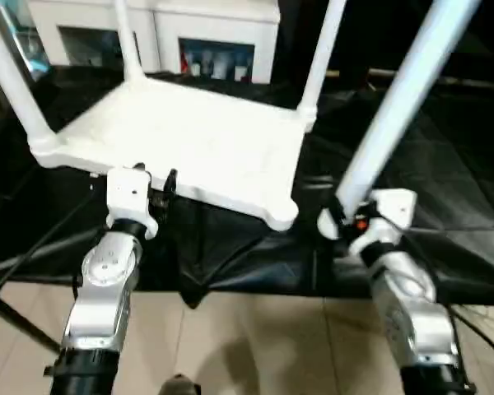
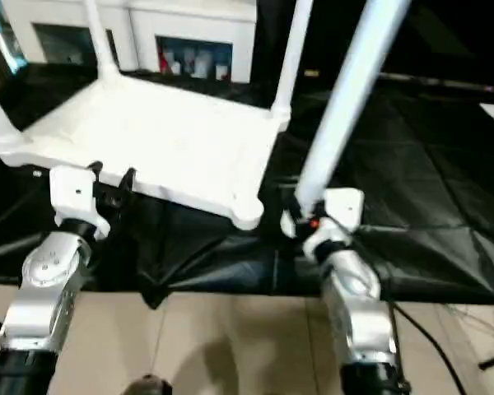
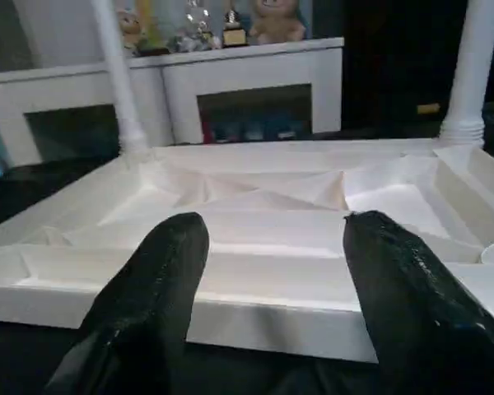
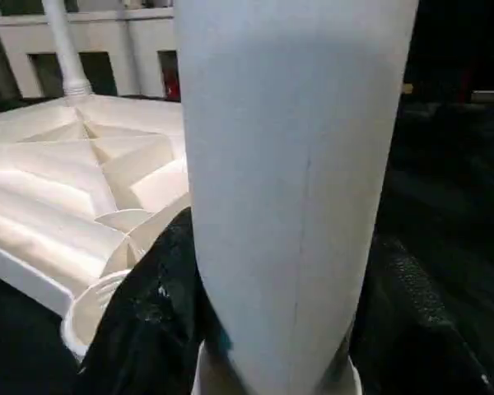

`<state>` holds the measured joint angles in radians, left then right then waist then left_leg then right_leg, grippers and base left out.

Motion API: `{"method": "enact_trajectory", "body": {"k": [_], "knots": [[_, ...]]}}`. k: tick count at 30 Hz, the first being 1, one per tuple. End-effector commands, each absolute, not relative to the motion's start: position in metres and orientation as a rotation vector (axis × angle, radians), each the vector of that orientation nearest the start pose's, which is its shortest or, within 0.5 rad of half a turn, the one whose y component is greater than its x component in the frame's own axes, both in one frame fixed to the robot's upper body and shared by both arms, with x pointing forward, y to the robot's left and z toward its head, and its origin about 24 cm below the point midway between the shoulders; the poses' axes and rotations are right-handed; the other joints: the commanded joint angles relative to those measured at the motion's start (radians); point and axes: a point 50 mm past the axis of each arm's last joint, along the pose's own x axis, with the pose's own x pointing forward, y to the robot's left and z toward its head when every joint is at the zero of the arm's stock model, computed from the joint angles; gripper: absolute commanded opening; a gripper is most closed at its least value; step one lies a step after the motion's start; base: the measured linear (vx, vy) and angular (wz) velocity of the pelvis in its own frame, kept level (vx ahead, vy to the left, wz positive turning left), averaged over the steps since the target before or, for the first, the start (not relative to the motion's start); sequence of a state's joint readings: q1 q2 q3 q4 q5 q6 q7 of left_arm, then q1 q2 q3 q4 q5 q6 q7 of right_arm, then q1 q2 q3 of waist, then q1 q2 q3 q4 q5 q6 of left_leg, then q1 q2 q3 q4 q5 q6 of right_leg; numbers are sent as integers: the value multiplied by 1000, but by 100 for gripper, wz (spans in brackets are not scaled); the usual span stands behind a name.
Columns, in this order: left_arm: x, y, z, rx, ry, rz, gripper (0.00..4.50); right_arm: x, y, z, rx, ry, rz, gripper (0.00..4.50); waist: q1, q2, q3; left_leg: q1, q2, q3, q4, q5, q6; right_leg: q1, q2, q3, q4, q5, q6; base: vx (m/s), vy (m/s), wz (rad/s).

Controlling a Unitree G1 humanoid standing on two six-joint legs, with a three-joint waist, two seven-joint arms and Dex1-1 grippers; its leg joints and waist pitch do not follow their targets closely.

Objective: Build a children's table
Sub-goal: Pick table leg

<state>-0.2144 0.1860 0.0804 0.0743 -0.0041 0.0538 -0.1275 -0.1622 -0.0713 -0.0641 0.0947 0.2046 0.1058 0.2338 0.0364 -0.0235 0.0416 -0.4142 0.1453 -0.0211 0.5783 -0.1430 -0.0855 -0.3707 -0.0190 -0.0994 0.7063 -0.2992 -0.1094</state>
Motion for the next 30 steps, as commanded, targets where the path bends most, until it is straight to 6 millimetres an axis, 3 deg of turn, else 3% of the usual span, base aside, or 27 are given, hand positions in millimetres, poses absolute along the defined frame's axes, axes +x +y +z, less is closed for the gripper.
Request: {"method": "enact_trajectory", "body": {"k": [1, 2, 3, 4, 5, 6, 7, 8, 9, 10, 11, 12, 13, 14, 15, 17, 19, 21, 22, 23, 24, 25, 26, 27, 28, 29, 30], "knots": [[296, 177, 85, 176, -94, -103, 304, 286, -166, 58, 173, 2, 170, 191, -10, 16, -44, 41, 122, -59, -151, -497, 169, 7, -80, 71, -62, -74, -223, 13, -208, 24], [297, 177, 85, 176, -96, -102, 304, 286, -167, 59, 181, 3, 168, 191, -6, 6, -46, 40, 87, -40, -129, -463, 167, 13, -86, 78, -102, -77, -276, 15, -262, 14], [297, 177, 85, 159, -95, -95, 304, 286, -167, 59, 171, 3, 176, 191, 51, -47, -68, -5, -72, 147, 204, -297, 151, 57, -120, 101, -229, -169, -385, 0, -253, 7], [297, 177, 85, 153, -94, -91, 304, 286, -167, 59, 169, 3, 176, 191, 43, -61, -54, -47, -66, 156, 225, -256, 166, 75, -125, 113, -208, -131, -312, 0, -253, 7], [297, 178, 85, 150, -95, -87, 304, 286, -167, 59, 169, 4, 177, 191, 57, -56, -38, -51, -71, 161, 220, -215, 136, 74, -129, 103, -203, -78, -106, 2, -247, -2], [297, 178, 85, 153, -95, -82, 304, 285, -166, 58, 170, 7, 184, 191, 56, -63, -46, -30, -82, 159, 169, -212, 142, 105, -137, 125, -197, 37, 142, -1, -231, -2], [297, 178, 85, 153, -95, -82, 304, 285, -166, 58, 170, 7, 184, 191, 63, -47, -54, -34, -72, 149, 135, -173, 162, 128, -135, 122, -201, 103, 253, -1, -231, -2], [297, 178, 85, 155, -94, -81, 304, 285, -165, 58, 170, 8, 187, 191, 64, -39, -48, -31, -59, 135, 105, -126, 192, 129, -136, 113, -212, 155, 369, -14, -181, 2], [297, 179, 85, 158, -91, -82, 304, 285, -164, 58, 174, 10, 195, 191, 73, -8, -67, -11, 1, 99, 50, -94, 260, 131, -141, 99, -215, 261, 530, -11, -146, 3], [297, 179, 85, 153, -86, -84, 304, 285, -162, 58, 181, 13, 204, 191, 17, 30, -106, 138, 358, -74, -6, 148, 571, -37, -207, 103, 19, 216, 378, -11, -146, 3], [297, 179, 86, 149, -86, -91, 304, 285, -160, 57, 180, 16, 214, 191, -2, 15, -95, 167, 316, -47, 39, 331, 568, -108, -213, 151, 27, 197, 262, 14, -112, 6], [297, 179, 87, 144, -90, -96, 304, 285, -158, 57, 181, 18, 226, 191, 14, -12, -57, 93, 116, 88, 63, 396, 400, -111, -168, 167, -55, 295, 122, -56, 138, 30], [296, 180, 87, 141, -91, -100, 304, 285, -156, 57, 182, 21, 236, 191, 24, -51, -58, 47, -10, 147, 61, 78, 289, -33, -137, 177, -130, 246, 203, -56, 138, 30], [296, 180, 87, 140, -90, -102, 304, 285, -155, 57, 183, 22, 240, 191, 24, -51, -58, 47, -10, 147, 61, 78, 289, -33, -137, 177, -130, 246, 203, -145, 194, 21], [296, 180, 86, 138, -88, -105, 304, 285, -154, 57, 183, 23, 246, 191, 36, -29, -35, 44, 42, 120, 17, -262, 120, -18, -181, 158, -172, -297, 118, -138, -43, -5], [295, 181, 86, 132, -84, -107, 304, 284, -153, 56, 185, 25, 248, 191, 21, -27, -27, 66, 49, 125, -16, -440, 30, -32, -151, 128, -191, -580, 92, -125, -67, -2], [294, 182, 85, 123, -80, -108, 304, 284, -152, 56, 182, 28, 253, 191, 8, -25, -27, 59, 56, 124, -46, -484, 8, -16, -132, 109, -194, -515, 72, -90, -51, -2], [293, 183, 85, 124, -79, -106, 304, 283, -151, 56, 171, 33, 263, 191, -4, -12, -19, 82, 66, 119, -62, -624, -10, -7, -133, 81, -216, -553, 72, -74, -12, -2], [293, 183, 85, 124, -78, -107, 304, 283, -151, 56, 158, 34, 272, 191, -9, -11, -14, 84, 67, 119, -66, -645, -12, -6, -132, 74, -225, -555, 75, -69, -5, -1], [293, 183, 85, 125, -77, -108, 304, 283, -150, 55, 143, 36, 282, 191, -19, -2, -9, 100, 72, 114, -73, -729, -23, 3, -127, 49, -237, -574, 81, -55, 12, -5], [293, 183, 84, 124, -74, -110, 304, 282, -148, 55, 122, 44, 303, 191, -32, 11, 2, 110, 82, 109, -93, -848, -34, 21, -109, 5, -247, -567, 94, 0, 0, 0], [293, 183, 84, 124, -74, -111, 304, 282, -147, 54, 120, 46, 309, 191, -37, 21, 8, 104, 93, 112, -121, -919, -36, 44, -90, -22, -229, -514, 93, 0, 0, 0], [293, 183, 84, 124, -73, -112, 304, 282, -147, 54, 118, 48, 310, 191, -33, 29, 10, 63, 110, 121, -169, -978, -39, 92, -77, -28, -140, -377, 78, -89, 16, -5], [293, 182, 84, 125, -72, -113, 304, 282, -147, 54, 115, 52, 312, 191, 63, 21, 2, -93, -9, 171, -206, -951, 7, 202, -29, -18, 29, -194, 96, -76, 11, 30], [293, 182, 84, 126, -72, -115, 304, 281, -146, 53, 109, 54, 316, 191, 49, -5, -20, -66, 1, 164, -155, -717, 60, 194, -73, 60, 49, -406, 116, -76, 11, 30], [293, 182, 84, 125, -70, -115, 304, 281, -145, 53, 105, 55, 322, 191, 26, -76, 4, 106, -23, 142, 149, -277, 90, -22, -228, 99, -281, -1038, 147, 81, -115, 72], [293, 182, 84, 126, -69, -115, 304, 281, -144, 53, 104, 53, 327, 191, 29, -50, -1, -5, -23, 102, 183, -125, 145, 96, -274, 158, -283, -1013, 68, 184, -117, 58]]}}
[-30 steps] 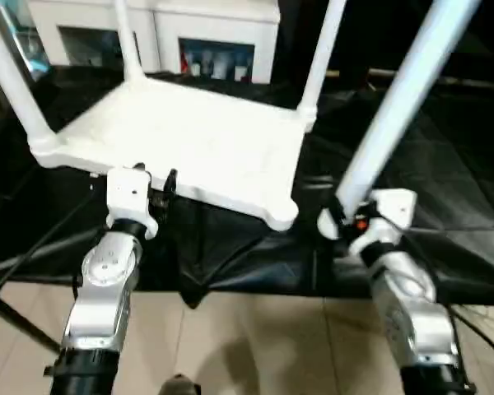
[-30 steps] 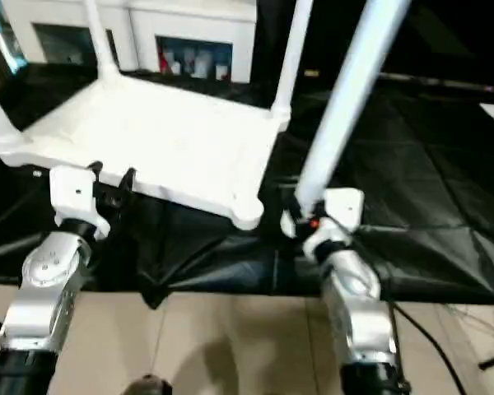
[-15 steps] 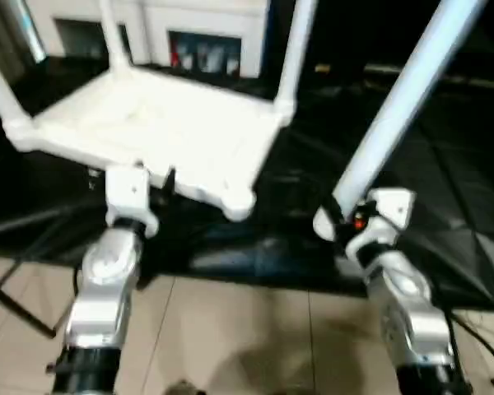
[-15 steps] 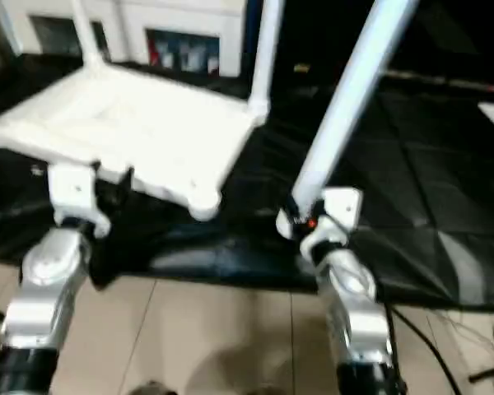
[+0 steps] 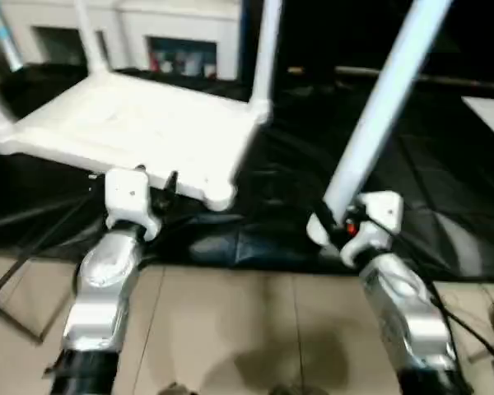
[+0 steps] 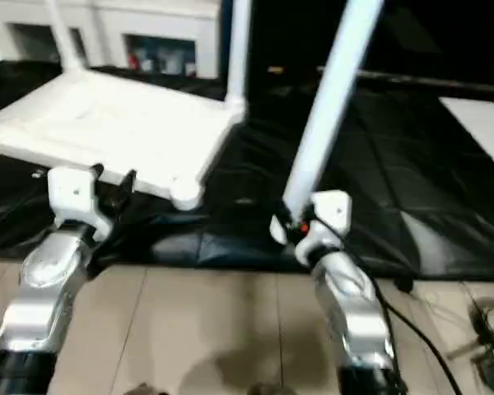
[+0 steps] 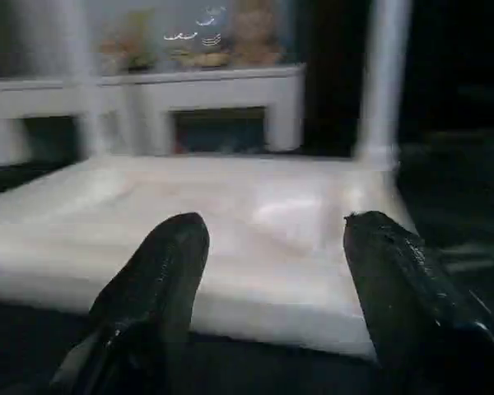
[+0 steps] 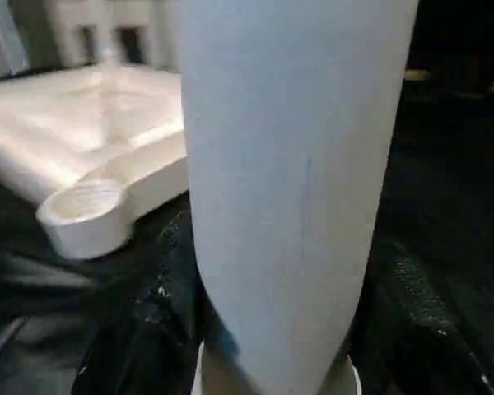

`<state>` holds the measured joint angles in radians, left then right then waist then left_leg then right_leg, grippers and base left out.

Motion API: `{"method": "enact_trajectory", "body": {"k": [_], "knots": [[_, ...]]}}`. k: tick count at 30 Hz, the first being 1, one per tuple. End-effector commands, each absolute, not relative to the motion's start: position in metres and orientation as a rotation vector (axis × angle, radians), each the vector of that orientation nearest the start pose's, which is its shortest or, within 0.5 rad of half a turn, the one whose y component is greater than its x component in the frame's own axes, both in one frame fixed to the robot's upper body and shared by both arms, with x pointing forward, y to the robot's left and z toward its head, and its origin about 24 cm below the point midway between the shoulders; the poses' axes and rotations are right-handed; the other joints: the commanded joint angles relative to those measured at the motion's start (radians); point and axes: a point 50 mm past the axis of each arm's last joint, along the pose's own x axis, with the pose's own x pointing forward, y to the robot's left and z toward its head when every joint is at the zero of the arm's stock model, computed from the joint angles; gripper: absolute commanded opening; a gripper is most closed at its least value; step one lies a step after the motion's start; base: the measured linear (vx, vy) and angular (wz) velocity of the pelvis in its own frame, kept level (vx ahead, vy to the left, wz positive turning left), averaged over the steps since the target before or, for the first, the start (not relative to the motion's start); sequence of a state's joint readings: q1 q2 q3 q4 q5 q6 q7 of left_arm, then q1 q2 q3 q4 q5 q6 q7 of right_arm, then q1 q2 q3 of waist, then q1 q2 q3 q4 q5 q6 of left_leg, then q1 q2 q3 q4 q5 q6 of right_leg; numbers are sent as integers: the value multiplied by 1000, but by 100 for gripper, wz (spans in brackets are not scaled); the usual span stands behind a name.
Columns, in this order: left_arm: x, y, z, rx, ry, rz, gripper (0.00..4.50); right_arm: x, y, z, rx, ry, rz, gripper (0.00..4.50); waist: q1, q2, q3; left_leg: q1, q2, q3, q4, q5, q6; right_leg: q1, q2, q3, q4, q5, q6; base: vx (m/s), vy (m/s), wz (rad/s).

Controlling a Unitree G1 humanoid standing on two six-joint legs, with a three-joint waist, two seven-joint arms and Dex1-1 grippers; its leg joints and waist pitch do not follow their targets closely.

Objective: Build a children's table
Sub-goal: Pick table leg

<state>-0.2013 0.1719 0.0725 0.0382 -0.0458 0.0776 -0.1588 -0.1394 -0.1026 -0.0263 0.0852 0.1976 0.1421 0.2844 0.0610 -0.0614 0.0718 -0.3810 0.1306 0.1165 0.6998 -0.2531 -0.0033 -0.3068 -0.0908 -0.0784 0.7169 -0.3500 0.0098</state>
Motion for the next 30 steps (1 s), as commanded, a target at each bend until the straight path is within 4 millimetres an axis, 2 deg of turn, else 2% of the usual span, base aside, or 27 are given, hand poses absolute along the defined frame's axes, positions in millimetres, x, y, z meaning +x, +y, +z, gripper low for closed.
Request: {"method": "enact_trajectory", "body": {"k": [1, 2, 3, 4, 5, 6, 7, 8, 9, 10, 11, 12, 13, 14, 15, 16, 17, 18, 20, 21, 22, 23, 25, 26, 27, 28, 30], "knots": [[293, 182, 83, 126, -68, -114, 304, 280, -144, 53, 105, 49, 328, 191, 13, -8, -33, -69, 6, -44, 61, -11, 44, 73, -199, 125, -267, -878, -73, 184, -117, 58], [292, 182, 83, 126, -68, -114, 304, 280, -144, 54, 108, 45, 328, 191, 34, 12, -30, -51, 39, -45, 27, -33, 40, 68, -210, 106, -266, -786, -102, 125, 19, 48], [292, 182, 83, 127, -66, -112, 304, 280, -144, 53, 136, 55, 322, 191, 33, 39, -65, 48, 80, -22, -116, -18, 25, 41, -47, 37, -176, -252, -214, 64, 20, 61], [292, 182, 83, 127, -65, -111, 304, 280, -144, 52, 152, 62, 323, 191, 22, 46, -81, 102, 106, -61, -144, 66, 111, -2, 8, 12, -111, -39, -208, 64, 20, 61], [292, 182, 83, 127, -65, -111, 304, 280, -144, 52, 152, 62, 323, 191, -16, 65, -103, 222, 197, -140, -134, 242, 244, -123, 3, 14, -25, 43, -126, 102, 10, 41], [292, 182, 83, 127, -64, -111, 304, 279, -144, 52, 152, 63, 327, 191, -18, 66, -103, 214, 205, -148, -127, 353, 324, -133, -3, 16, -3, 40, -69, 118, 20, 14], [291, 182, 83, 126, -62, -114, 304, 279, -144, 52, 148, 63, 331, 191, -6, 63, -94, 175, 192, -122, -125, 521, 422, -158, -11, 21, 20, 75, 23, 118, 20, 14], [291, 181, 83, 126, -62, -116, 304, 279, -144, 52, 147, 64, 332, 191, -1, 51, -96, 155, 177, -98, -123, 587, 441, -162, -12, 28, 11, 130, 45, 95, 11, 3], [291, 181, 83, 126, -61, -118, 304, 279, -144, 52, 147, 65, 333, 191, 4, 4, -99, 102, 70, -15, -73, 563, 351, -136, -44, 75, -108, 362, -11, 0, 0, 0], [290, 181, 82, 126, -61, -119, 304, 279, -144, 52, 145, 66, 331, 191, 7, -25, -94, 68, 25, 12, -83, 363, 279, -89, -51, 96, -131, 338, -8, 0, 0, 0], [290, 181, 82, 125, -61, -120, 304, 279, -145, 52, 146, 67, 326, 191, 38, -23, -81, 38, 16, 20, -83, 54, 175, -36, -122, 155, -169, 157, -161, 0, 0, 0], [290, 181, 82, 125, -61, -121, 304, 279, -145, 52, 146, 67, 322, 191, 46, -18, -84, 15, 44, 2, -96, -7, 103, 9, -130, 153, -167, 67, -255, 53, -47, 4], [290, 180, 82, 125, -60, -122, 304, 280, -147, 52, 146, 65, 311, 191, 42, -18, -84, 12, 48, 6, -110, 4, 79, 11, -109, 142, -159, 78, -281, 53, -47, 4], [290, 180, 82, 125, -59, -124, 304, 280, -147, 52, 144, 62, 306, 191, 26, -4, -78, 33, 57, 14, -145, -10, 56, -7, -60, 105, -147, 87, -307, 0, 0, 0], [290, 180, 82, 125, -58, -127, 304, 280, -148, 52, 143, 62, 305, 191, 8, 11, -74, 59, 63, 18, -165, -95, 57, -17, -35, 82, -148, 31, -327, 0, 0, 0], [291, 179, 82, 124, -57, -133, 304, 280, -148, 52, 141, 62, 306, 191, -6, 18, -71, 80, 72, 21, -175, -179, 63, -24, -30, 68, -155, -24, -344, 0, 0, 0], [291, 179, 81, 125, -56, -139, 304, 280, -148, 52, 142, 61, 305, 191, -12, 20, -70, 91, 76, 23, -178, -210, 63, -29, -30, 62, -159, -34, -352, 0, 0, 0], [291, 178, 81, 126, -55, -143, 304, 280, -148, 52, 143, 60, 304, 191, -22, 14, -71, 94, 75, 29, -176, -218, 67, -20, -33, 64, -160, -5, -368, 0, 0, 0], [292, 177, 81, 124, -54, -149, 304, 281, -148, 52, 142, 58, 299, 191, -15, 13, -72, 82, 68, 37, -170, -176, 68, 1, -46, 78, -166, 1, -371, 0, 0, 0], [292, 177, 81, 122, -55, -154, 304, 281, -149, 52, 145, 56, 294, 191, -13, 11, -80, 70, 63, 37, -164, -97, 75, 18, -49, 83, -163, 53, -370, 0, 0, 0], [292, 176, 82, 121, -56, -158, 304, 281, -149, 52, 147, 56, 290, 191, -12, 14, -84, 65, 61, 35, -160, -35, 83, 18, -49, 84, -154, 109, -366, 0, 0, 0], [292, 176, 82, 120, -57, -159, 304, 281, -150, 52, 148, 55, 287, 191, -14, 13, -88, 71, 61, 32, -157, 36, 101, 12, -42, 78, -141, 188, -370, 0, 0, 0], [293, 176, 82, 116, -57, -162, 304, 281, -150, 52, 150, 54, 285, 191, -19, 12, -88, 74, 60, 30, -154, 72, 137, 10, -39, 70, -138, 210, -378, 0, 0, 0], [293, 176, 82, 116, -57, -162, 304, 281, -150, 52, 150, 54, 285, 191, -20, 13, -88, 76, 60, 30, -156, 61, 147, 11, -38, 68, -138, 191, -383, 0, 0, 0], [293, 176, 82, 114, -57, -164, 304, 281, -150, 53, 151, 54, 284, 191, -23, 14, -87, 75, 59, 31, -156, 23, 166, 19, -39, 66, -147, 124, -394, 0, 0, 0], [293, 176, 82, 111, -57, -164, 304, 281, -150, 53, 153, 53, 282, 191, -24, 14, -84, 80, 59, 35, -161, -41, 161, 26, -36, 64, -158, 44, -398, 0, 0, 0], [293, 177, 83, 110, -56, -164, 304, 281, -150, 53, 153, 53, 282, 191, -22, 14, -83, 77, 56, 37, -161, -72, 151, 35, -37, 66, -168, -8, -399, 0, 0, 0]]}}
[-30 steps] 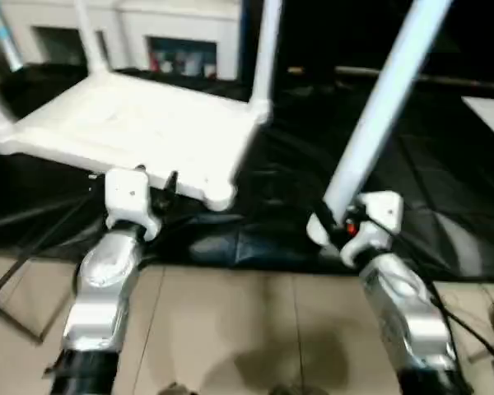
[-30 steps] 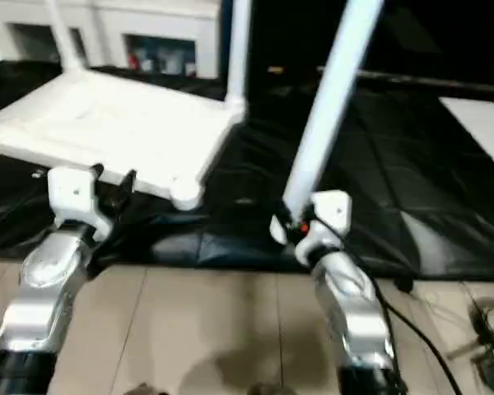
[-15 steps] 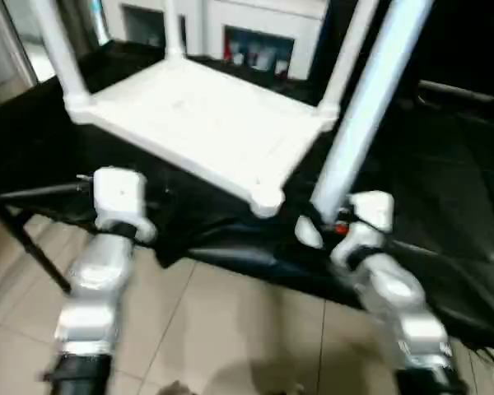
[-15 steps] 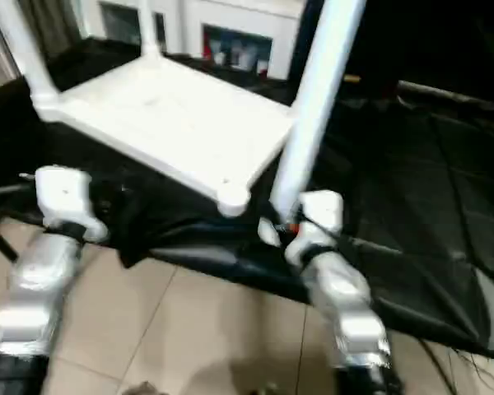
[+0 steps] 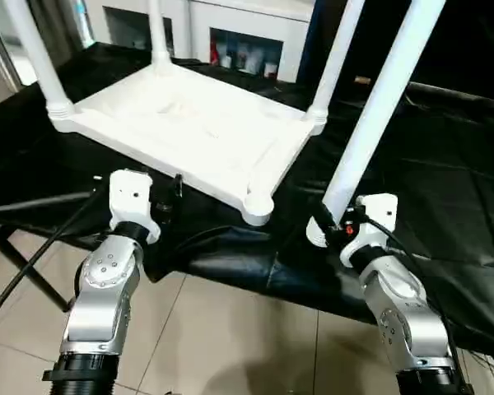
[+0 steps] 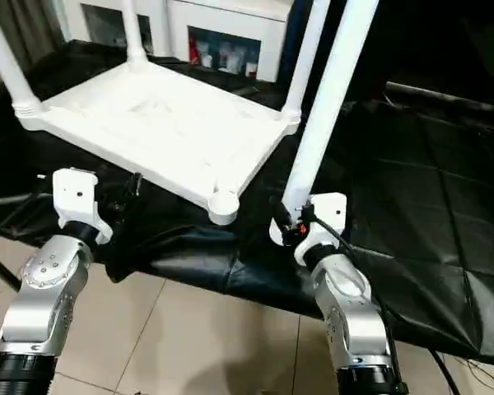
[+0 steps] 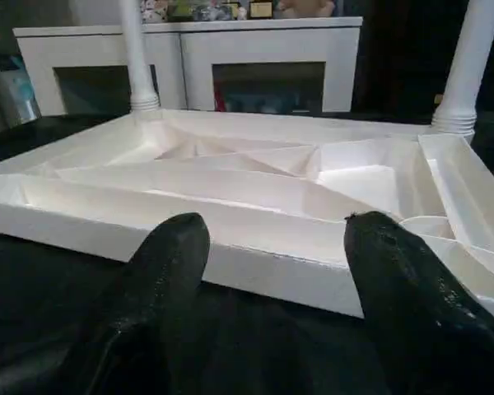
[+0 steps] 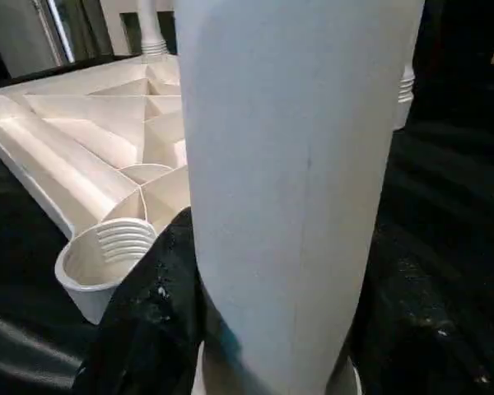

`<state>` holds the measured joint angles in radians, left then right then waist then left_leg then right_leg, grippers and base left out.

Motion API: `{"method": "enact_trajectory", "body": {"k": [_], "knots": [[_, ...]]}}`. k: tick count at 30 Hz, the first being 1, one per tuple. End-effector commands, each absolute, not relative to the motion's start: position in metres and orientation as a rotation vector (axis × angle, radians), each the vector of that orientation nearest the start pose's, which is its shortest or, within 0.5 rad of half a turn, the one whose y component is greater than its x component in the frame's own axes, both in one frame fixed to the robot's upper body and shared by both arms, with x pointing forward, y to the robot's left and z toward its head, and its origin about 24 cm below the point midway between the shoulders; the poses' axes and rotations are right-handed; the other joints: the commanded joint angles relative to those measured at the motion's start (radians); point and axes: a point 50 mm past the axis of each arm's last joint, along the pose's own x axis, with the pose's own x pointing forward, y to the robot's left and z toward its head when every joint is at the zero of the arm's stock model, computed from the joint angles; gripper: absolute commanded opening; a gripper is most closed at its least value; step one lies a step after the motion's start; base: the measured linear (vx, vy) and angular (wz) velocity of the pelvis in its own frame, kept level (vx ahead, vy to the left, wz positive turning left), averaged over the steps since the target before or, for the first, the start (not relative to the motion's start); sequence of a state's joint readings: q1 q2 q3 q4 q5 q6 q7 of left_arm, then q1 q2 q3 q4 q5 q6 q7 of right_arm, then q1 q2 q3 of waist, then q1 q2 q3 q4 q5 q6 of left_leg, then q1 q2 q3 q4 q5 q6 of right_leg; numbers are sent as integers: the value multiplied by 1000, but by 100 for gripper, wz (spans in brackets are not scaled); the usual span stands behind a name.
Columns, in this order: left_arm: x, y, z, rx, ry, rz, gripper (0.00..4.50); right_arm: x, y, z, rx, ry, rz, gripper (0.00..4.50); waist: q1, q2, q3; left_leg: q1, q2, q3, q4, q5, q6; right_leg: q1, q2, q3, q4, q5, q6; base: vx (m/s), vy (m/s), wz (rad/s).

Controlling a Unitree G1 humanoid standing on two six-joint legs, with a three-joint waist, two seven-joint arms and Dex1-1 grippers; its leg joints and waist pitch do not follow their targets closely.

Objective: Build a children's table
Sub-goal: Pick table leg

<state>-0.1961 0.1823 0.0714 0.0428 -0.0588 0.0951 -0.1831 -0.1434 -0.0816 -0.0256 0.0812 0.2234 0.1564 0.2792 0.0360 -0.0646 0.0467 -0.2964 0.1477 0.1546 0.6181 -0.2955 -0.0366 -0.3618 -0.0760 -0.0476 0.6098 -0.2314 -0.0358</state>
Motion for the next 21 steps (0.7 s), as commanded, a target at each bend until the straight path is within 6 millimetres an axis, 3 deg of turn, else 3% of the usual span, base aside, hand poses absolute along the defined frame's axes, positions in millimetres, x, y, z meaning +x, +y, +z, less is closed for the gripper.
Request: {"method": "enact_trajectory", "body": {"k": [1, 2, 5, 6, 7, 8, 9, 10, 11, 12, 13, 14, 15, 16, 17, 18, 19, 20, 21], "knots": [[294, 177, 83, 109, -56, -163, 304, 281, -150, 53, 152, 53, 282, 191, 4, 18, -59, -7, 37, -1, -80, -35, 175, 94, -49, 36, -64, -145, -349, 0, 0, 0], [294, 177, 83, 109, -56, -162, 304, 281, -150, 53, 152, 53, 282, 191, 3, 18, -59, -6, 38, -2, -82, -29, 172, 95, -46, 34, -63, -145, -344, 0, 0, 0], [294, 178, 83, 106, -57, -160, 304, 280, -148, 53, 153, 57, 288, 191, -5, 24, -50, 14, 49, -7, -93, -58, 176, 80, -41, 20, -61, -166, -333, 0, 0, 0], [294, 178, 83, 102, -57, -159, 304, 280, -148, 52, 160, 64, 293, 191, -25, 32, -28, 127, 104, 18, -120, -243, 31, -9, -5, 19, -43, -241, -311, 90, -1, -20], [294, 178, 83, 102, -57, -159, 304, 280, -148, 52, 160, 65, 293, 191, -23, 36, -24, 155, 122, 25, -130, -334, -13, -34, -3, 5, -31, -245, -290, 90, -1, -20], [295, 177, 83, 101, -57, -159, 304, 280, -147, 52, 160, 67, 294, 191, -25, 22, -13, 176, 135, 47, -147, -424, -55, -52, -12, -5, -13, -214, -258, 102, -14, -42], [295, 177, 83, 100, -57, -159, 304, 280, -148, 52, 157, 65, 294, 191, -18, 18, -13, 174, 97, 86, -129, -438, -68, -42, -17, 16, -35, -242, -262, 78, -9, -52], [295, 177, 83, 100, -57, -159, 304, 280, -148, 52, 157, 65, 294, 191, -12, 11, -22, 151, 56, 102, -105, -401, -70, -4, -14, 52, -53, -257, -275, 78, -9, -52], [295, 177, 83, 100, -57, -159, 304, 280, -148, 53, 152, 63, 295, 191, 37, -26, -39, 4, -13, 59, -12, -232, 3, 162, -89, 153, -86, -282, -276, 147, 3, -53], [295, 177, 83, 99, -56, -160, 304, 280, -148, 53, 146, 60, 296, 191, 78, -3, -54, -40, 17, -8, 81, -90, 48, 200, -192, 235, -127, -243, -396, 148, 58, -24], [295, 177, 83, 99, -56, -160, 304, 280, -148, 53, 146, 60, 296, 191, 89, 12, -61, -120, 37, -56, 122, -1, 15, 223, -198, 226, -109, -52, -465, 148, 58, -24], [295, 177, 83, 98, -56, -160, 304, 280, -148, 52, 145, 62, 296, 191, 84, 21, -57, -139, 54, -75, 116, 34, -5, 205, -184, 203, -95, 32, -470, 96, 81, -8], [295, 177, 83, 98, -56, -159, 304, 280, -148, 52, 144, 63, 295, 191, 57, 42, -53, -124, 57, -70, 0, 153, -18, 159, -55, 86, -44, 99, -388, 0, 0, 0], [295, 178, 83, 98, -56, -159, 304, 280, -148, 52, 144, 64, 295, 191, 44, 66, -58, -78, 51, -62, -61, 212, 2, 123, 8, 24, -33, 52, -301, 0, 0, 0], [295, 178, 83, 98, -56, -158, 304, 280, -147, 52, 144, 65, 298, 191, -18, 97, -42, 17, 136, -154, -121, 8, 106, 0, 51, -23, 83, -156, -134, 0, 0, 0], [295, 178, 83, 98, -56, -157, 304, 280, -147, 52, 145, 65, 300, 191, -8, 86, -59, 77, 174, -190, -101, -83, 239, -42, 15, -16, 119, -184, -47, 102, 1, 5], [295, 178, 83, 98, -56, -157, 304, 280, -146, 52, 145, 64, 302, 191, -15, 80, -57, 71, 162, -167, -99, -111, 306, -61, 5, -21, 131, -117, 3, 102, 1, 5], [295, 178, 83, 97, -56, -157, 304, 280, -146, 52, 145, 64, 303, 191, -14, 75, -54, 70, 153, -159, -101, -98, 341, -69, 2, -22, 129, -91, 21, 134, 6, 15], [295, 178, 83, 97, -56, -157, 304, 280, -146, 52, 145, 64, 304, 191, -20, 54, -54, 74, 141, -143, -103, -61, 399, -80, -13, -12, 109, -33, 34, 107, -23, 2]]}}
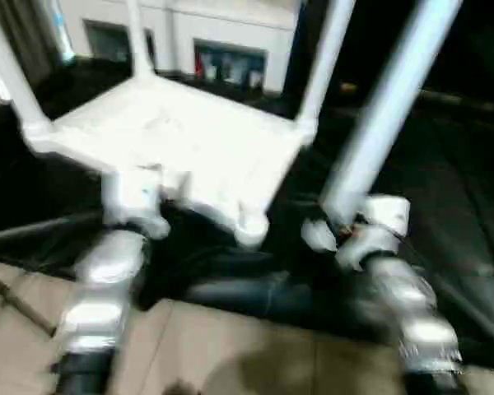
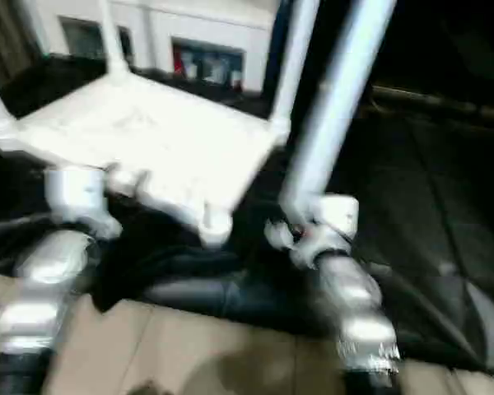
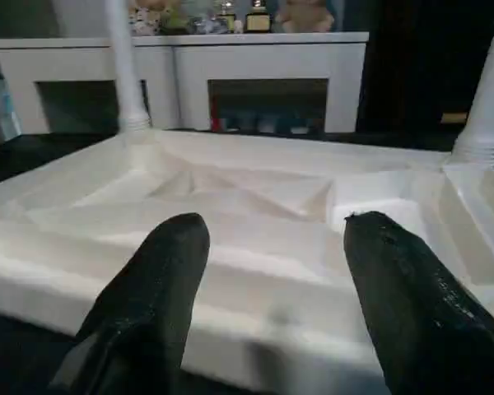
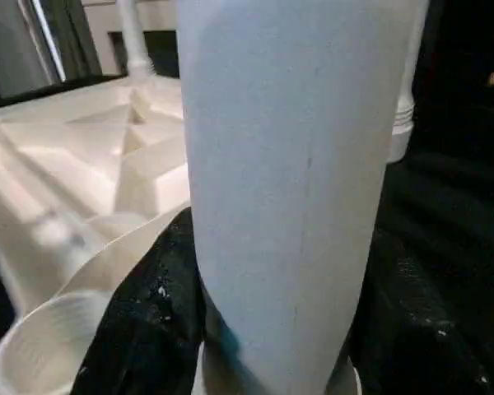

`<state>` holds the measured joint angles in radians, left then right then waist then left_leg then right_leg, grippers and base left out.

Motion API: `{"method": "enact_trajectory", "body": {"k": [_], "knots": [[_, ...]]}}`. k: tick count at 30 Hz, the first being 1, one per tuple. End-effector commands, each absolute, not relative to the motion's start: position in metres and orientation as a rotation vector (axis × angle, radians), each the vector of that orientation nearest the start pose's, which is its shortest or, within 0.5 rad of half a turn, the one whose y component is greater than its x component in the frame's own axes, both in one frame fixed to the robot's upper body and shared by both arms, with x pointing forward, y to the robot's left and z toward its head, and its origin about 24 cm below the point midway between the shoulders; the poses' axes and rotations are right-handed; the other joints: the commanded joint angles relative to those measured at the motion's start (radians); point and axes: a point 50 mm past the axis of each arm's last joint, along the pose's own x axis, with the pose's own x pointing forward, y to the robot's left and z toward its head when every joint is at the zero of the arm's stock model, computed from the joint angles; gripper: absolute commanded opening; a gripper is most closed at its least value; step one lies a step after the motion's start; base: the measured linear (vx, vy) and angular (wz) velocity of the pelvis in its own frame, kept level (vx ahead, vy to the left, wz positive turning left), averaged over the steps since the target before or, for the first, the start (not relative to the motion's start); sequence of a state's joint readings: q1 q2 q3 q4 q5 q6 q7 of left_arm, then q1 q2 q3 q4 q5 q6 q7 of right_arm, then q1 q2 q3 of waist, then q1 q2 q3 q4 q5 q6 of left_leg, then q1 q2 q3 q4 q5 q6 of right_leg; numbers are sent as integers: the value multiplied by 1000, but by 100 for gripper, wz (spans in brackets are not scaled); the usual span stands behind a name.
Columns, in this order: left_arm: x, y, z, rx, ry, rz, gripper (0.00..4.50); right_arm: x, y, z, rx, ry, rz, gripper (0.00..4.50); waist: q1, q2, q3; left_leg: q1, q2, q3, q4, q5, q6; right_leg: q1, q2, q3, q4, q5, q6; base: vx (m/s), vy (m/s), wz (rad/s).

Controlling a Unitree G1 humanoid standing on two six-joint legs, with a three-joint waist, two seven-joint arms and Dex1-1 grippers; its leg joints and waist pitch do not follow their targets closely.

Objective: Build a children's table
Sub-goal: Pick table leg, then insert table leg to table base

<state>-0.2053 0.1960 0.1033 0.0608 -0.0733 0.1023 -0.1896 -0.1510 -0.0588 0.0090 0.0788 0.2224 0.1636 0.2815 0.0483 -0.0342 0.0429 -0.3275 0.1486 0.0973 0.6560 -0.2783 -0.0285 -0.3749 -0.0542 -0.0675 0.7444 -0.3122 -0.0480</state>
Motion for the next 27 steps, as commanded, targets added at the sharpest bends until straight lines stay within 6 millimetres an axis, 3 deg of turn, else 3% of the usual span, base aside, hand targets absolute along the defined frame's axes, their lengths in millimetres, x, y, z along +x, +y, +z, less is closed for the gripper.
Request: {"method": "enact_trajectory", "body": {"k": [1, 2, 3, 4, 5, 6, 7, 8, 9, 10, 11, 12, 13, 14, 15, 16, 17, 18, 19, 20, 21, 22, 23, 24, 25, 26, 27], "knots": [[295, 178, 83, 97, -56, -157, 304, 280, -146, 52, 143, 64, 305, 191, -26, -4, -42, 77, 92, -36, -129, -98, 362, -39, -62, 37, -108, 102, 3, 107, -23, 2], [295, 178, 83, 97, -56, -157, 304, 280, -146, 52, 143, 64, 305, 191, -26, -4, -42, 77, 92, -36, -129, -98, 362, -39, -62, 37, -108, 102, 3, 105, -84, 6], [295, 178, 83, 96, -57, -157, 304, 280, -146, 53, 142, 63, 306, 191, 31, -39, -41, -15, -28, 35, -10, -158, 210, 101, -172, 171, -248, -250, -87, 74, -97, 13], [295, 178, 83, 96, -57, -157, 304, 280, -146, 53, 142, 63, 306, 191, 47, -54, -59, -77, -13, 9, 50, -42, 137, 170, -196, 200, -249, -320, -169, 74, -97, 13], [295, 178, 83, 96, -57, -157, 304, 280, -146, 53, 142, 63, 306, 191, 55, -52, -63, -95, -15, 3, 54, 4, 111, 183, -183, 190, -241, -265, -189, 91, -71, 4], [295, 178, 83, 96, -56, -158, 304, 280, -146, 53, 141, 63, 305, 191, 55, -52, -61, -106, -14, 3, 52, 47, 90, 180, -169, 173, -234, -194, -207, 132, -50, -3], [295, 178, 83, 95, -56, -160, 304, 280, -146, 53, 140, 62, 304, 191, 49, -28, -50, -106, 9, -2, 19, 103, 65, 163, -153, 134, -236, -125, -256, 132, -50, -3], [295, 178, 82, 94, -56, -161, 304, 280, -146, 53, 140, 62, 304, 191, 43, 3, -46, -72, 33, 8, -61, 146, 70, 139, -103, 69, -237, -152, -241, 116, -18, 3], [294, 178, 82, 95, -55, -163, 304, 280, -146, 52, 138, 62, 303, 191, 24, 37, -41, -32, 66, -7, -130, 83, 82, 115, -33, 11, -209, -147, -161, 166, 27, -4], [294, 178, 82, 95, -55, -163, 304, 280, -146, 52, 138, 62, 303, 191, -2, 48, -49, 19, 102, -53, -145, 55, 127, 76, 3, -8, -148, -111, -122, 166, 27, -4], [294, 178, 82, 94, -55, -169, 304, 280, -146, 52, 137, 62, 302, 191, -23, 47, -62, 93, 135, -93, -147, 14, 198, 23, 0, -14, -106, -95, -97, 202, 33, 0], [293, 176, 83, 84, -69, -187, 304, 280, -146, 53, 137, 61, 301, 191, -37, 34, -74, 143, 173, -145, -125, 124, 424, -57, -27, 2, -29, -44, 14, 154, -4, 8], [292, 174, 83, 81, -75, -207, 304, 280, -146, 53, 137, 59, 301, 191, -34, 31, -74, 140, 169, -140, -110, 238, 480, -81, -35, 10, -19, -11, 48, 154, -4, 8], [291, 172, 83, 77, -74, -236, 304, 280, -146, 53, 137, 58, 301, 191, -27, 10, -68, 102, 142, -99, -95, 437, 528, -92, -53, 41, -43, 97, 82, 103, -24, 1], [290, 170, 83, 74, -72, -256, 304, 280, -146, 53, 138, 57, 301, 191, -23, -6, -74, 79, 104, -70, -72, 502, 498, -81, -66, 60, -87, 190, 71, 52, -32, 0], [290, 167, 83, 72, -80, -309, 304, 280, -146, 53, 141, 53, 302, 191, -11, -68, -75, -16, -10, 6, -28, 404, 340, 10, -95, 112, -160, 368, 88, 52, -32, 0], [288, 162, 86, 76, -89, -434, 304, 279, -146, 54, 142, 46, 309, 191, 22, -56, -64, -43, -6, 7, -38, 219, 208, 34, -147, 151, -184, 311, 23, 11, -59, 13], [288, 161, 86, 77, -89, -438, 304, 279, -146, 54, 142, 46, 309, 191, 13, -54, -74, -51, 7, 0, -63, 262, 136, 54, -112, 125, -139, 459, -27, 19, -95, 11], [287, 158, 86, 67, -73, -546, 304, 279, -147, 55, 140, 40, 320, 191, 11, -52, -76, -47, 5, 5, -65, 302, 113, 51, -92, 112, -134, 545, -44, 19, -95, 11], [286, 156, 87, 57, -55, -621, 321, 279, -146, 55, 138, 38, 332, 191, 4, -38, -72, -39, 9, 8, -76, 300, 87, 44, -77, 96, -132, 584, -73, 16, -90, -3], [285, 155, 87, 58, -49, -653, 332, 279, -146, 55, 136, 37, 339, 191, 0, -34, -69, -38, 13, 11, -81, 276, 72, 45, -72, 92, -136, 545, -91, -16, -69, -5], [283, 154, 88, 67, -20, -776, 339, 279, -147, 56, 126, 30, 362, 191, -4, -24, -63, -36, 27, 11, -95, 187, 47, 44, -70, 87, -147, 411, -123, -16, -69, -5], [283, 155, 89, 77, -11, -799, 339, 279, -147, 57, 126, 29, 366, 191, -5, -21, -59, -33, 34, 12, -103, 141, 34, 43, -71, 86, -153, 327, -137, 0, 0, 0], [285, 157, 90, 132, 28, -884, 351, 279, -149, 59, 130, 20, 376, 191, -5, -10, -49, -20, 50, 19, -116, -7, -7, 31, -65, 83, -168, 122, -159, -65, -38, 1], [285, 157, 90, 132, 28, -884, 364, 279, -149, 59, 130, 20, 376, 191, -7, -15, -43, -17, 52, 24, -120, -64, -14, 26, -63, 84, -178, 50, -156, -65, -38, 1], [291, 162, 94, 229, 60, -942, 375, 279, -152, 61, 129, 7, 384, 191, -5, -14, -36, -12, 55, 32, -126, -154, -28, 20, -63, 86, -189, -88, -147, -74, -32, 9], [296, 166, 97, 286, 77, -970, 387, 280, -154, 62, 132, 2, 393, 191, -2, -13, -34, -5, 55, 38, -128, -205, -38, 11, -62, 88, -199, -198, -121, -62, -19, 12]]}}
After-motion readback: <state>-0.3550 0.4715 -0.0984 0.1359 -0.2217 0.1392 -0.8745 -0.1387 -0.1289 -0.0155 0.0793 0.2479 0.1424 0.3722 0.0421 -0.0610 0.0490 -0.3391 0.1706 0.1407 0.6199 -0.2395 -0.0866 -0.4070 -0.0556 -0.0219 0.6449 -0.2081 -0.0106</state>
